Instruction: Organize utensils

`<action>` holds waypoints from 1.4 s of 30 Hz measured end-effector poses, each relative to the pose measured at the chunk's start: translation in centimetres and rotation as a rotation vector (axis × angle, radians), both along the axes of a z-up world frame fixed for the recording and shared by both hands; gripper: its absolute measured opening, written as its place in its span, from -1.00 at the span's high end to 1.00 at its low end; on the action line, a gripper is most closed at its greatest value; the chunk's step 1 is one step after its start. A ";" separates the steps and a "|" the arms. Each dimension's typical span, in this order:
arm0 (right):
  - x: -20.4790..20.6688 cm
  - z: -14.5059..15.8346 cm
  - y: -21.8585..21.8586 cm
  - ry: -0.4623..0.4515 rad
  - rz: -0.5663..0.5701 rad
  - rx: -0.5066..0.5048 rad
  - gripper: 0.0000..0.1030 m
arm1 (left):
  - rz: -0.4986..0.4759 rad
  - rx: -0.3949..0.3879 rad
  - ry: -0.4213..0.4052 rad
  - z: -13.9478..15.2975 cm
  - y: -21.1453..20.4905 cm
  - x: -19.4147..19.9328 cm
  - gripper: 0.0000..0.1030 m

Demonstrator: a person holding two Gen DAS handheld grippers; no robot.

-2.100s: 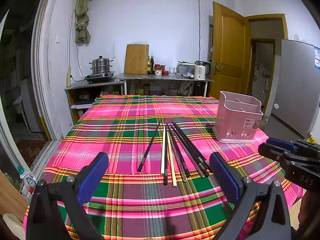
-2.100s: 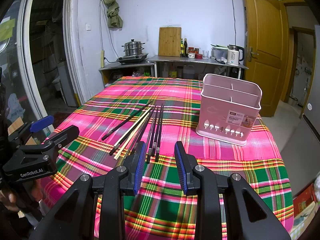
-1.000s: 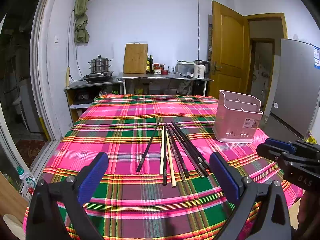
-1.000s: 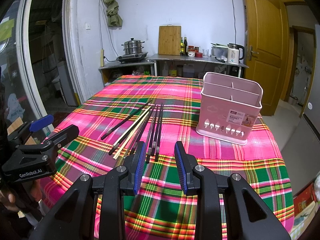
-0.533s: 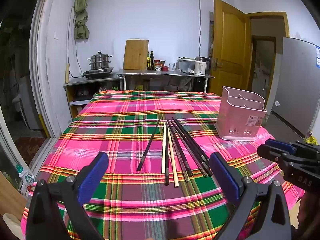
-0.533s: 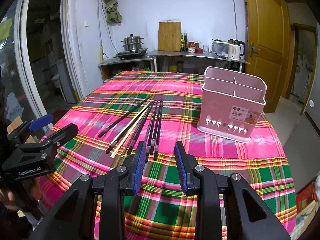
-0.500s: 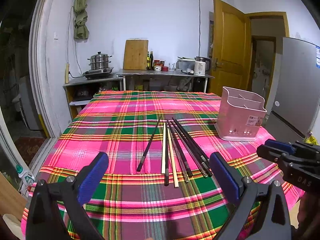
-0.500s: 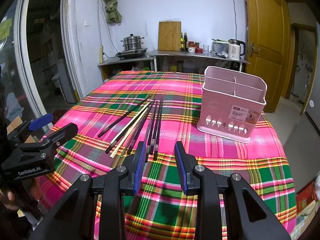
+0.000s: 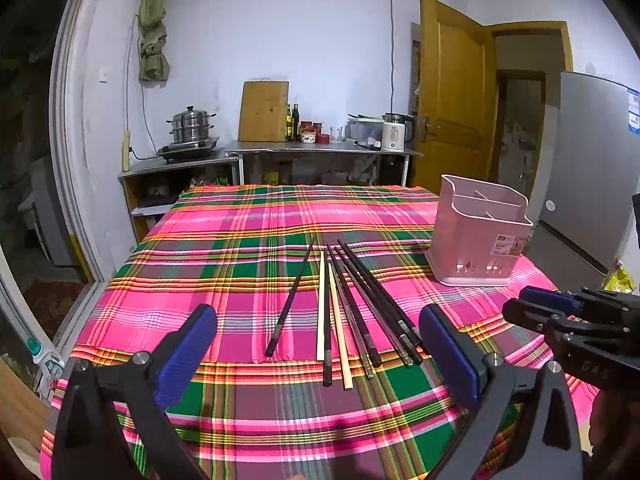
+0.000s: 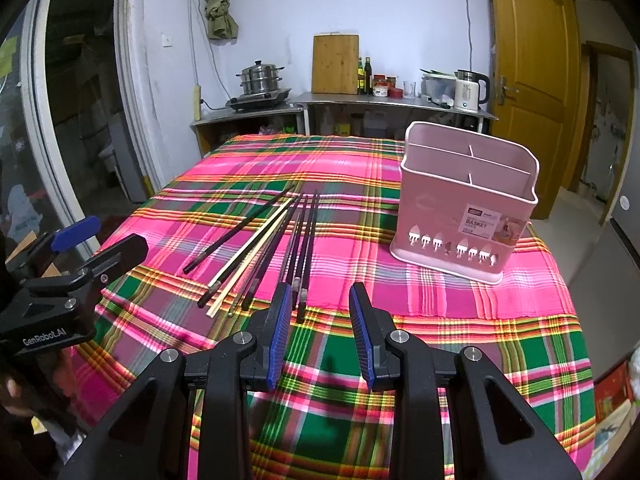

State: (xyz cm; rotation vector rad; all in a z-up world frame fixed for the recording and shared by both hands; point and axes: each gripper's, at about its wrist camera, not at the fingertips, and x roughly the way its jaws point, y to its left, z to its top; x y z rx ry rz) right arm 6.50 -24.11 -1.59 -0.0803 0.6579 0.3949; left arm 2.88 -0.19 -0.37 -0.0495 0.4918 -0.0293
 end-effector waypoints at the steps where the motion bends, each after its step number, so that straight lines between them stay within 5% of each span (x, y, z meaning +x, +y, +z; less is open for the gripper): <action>1: 0.1 -0.1 0.0 0.003 0.000 0.000 0.41 | -0.001 -0.003 0.003 -0.1 0.1 0.1 -0.99; 12: 2.6 -1.2 1.0 0.047 0.017 -0.002 0.41 | -0.004 -0.040 0.121 -2.3 2.1 3.5 -0.99; 19: 5.2 -2.0 2.5 0.081 0.043 -0.002 0.41 | 0.030 0.005 0.240 -4.3 3.9 7.7 -0.92; 26: 8.9 -3.2 4.2 0.122 0.049 -0.039 0.41 | 0.001 -0.007 0.330 -5.6 5.2 12.5 -0.70; 37: 14.8 -5.0 5.9 0.206 0.040 -0.059 0.42 | -0.096 -0.017 0.435 -7.0 4.6 17.2 -0.09; 42: 16.2 -5.8 6.4 0.226 0.047 -0.074 0.58 | -0.109 -0.009 0.463 -7.6 4.5 18.5 0.08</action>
